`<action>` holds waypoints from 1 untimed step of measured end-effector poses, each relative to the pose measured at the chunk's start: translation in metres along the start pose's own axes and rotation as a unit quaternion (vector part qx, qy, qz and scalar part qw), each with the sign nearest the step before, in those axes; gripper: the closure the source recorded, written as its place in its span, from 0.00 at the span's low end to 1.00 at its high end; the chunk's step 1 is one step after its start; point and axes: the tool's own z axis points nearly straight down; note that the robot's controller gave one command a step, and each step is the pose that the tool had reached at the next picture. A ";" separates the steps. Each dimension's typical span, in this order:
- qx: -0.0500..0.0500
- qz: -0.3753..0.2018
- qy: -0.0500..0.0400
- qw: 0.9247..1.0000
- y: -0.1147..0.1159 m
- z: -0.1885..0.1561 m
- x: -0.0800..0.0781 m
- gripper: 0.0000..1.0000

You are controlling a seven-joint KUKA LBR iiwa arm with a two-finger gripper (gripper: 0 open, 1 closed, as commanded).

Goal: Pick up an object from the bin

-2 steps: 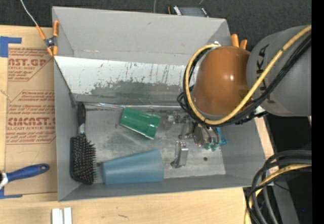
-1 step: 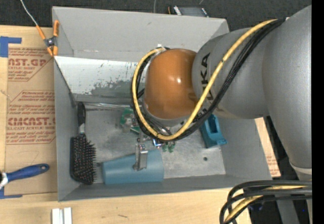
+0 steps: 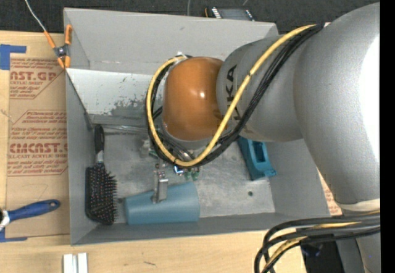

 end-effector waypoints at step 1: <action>-0.001 0.077 0.000 0.997 -0.002 -0.029 0.031 0.00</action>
Offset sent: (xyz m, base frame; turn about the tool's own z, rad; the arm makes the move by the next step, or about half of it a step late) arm -0.0307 -0.0060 0.0291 0.1542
